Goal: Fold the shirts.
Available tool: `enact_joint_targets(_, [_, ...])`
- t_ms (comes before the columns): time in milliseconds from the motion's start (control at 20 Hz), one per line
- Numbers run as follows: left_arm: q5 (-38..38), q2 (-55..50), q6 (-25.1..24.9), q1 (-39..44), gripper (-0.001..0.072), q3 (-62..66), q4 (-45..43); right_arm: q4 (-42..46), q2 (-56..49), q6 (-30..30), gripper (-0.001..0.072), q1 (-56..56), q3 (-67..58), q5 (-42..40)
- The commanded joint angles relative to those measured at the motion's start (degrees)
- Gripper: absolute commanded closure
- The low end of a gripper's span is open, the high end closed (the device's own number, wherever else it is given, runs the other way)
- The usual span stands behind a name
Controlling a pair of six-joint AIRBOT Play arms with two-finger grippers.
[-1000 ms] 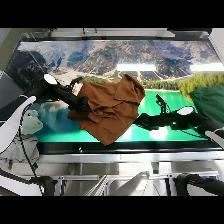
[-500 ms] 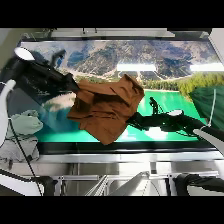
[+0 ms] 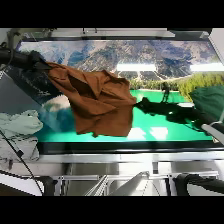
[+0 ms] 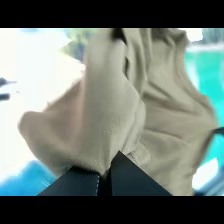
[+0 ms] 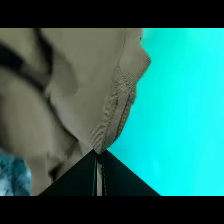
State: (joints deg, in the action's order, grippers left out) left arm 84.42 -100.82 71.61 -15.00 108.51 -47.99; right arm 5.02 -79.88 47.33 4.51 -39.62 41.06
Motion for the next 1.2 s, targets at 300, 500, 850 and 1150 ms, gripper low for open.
enact_joint_targets(300, [-2.95,-10.32,-0.15,-2.25,0.0630,0.61,-0.02,13.42,5.81,5.64,0.0697,-13.40,-0.59,8.94])
enact_joint_targets(500, [4.09,-8.37,1.22,-4.04,-0.0007,0.63,-0.44,13.44,5.81,4.50,0.0696,-13.75,-0.59,8.92])
enact_joint_targets(850, [5.86,11.63,4.52,0.81,-0.0003,-28.52,-0.35,13.94,5.81,2.19,0.0274,-16.46,-0.59,9.16])
enact_joint_targets(1150, [-18.91,19.30,6.47,21.86,-0.0002,-55.36,3.61,14.75,5.16,2.21,0.0275,-17.62,-0.59,10.78])
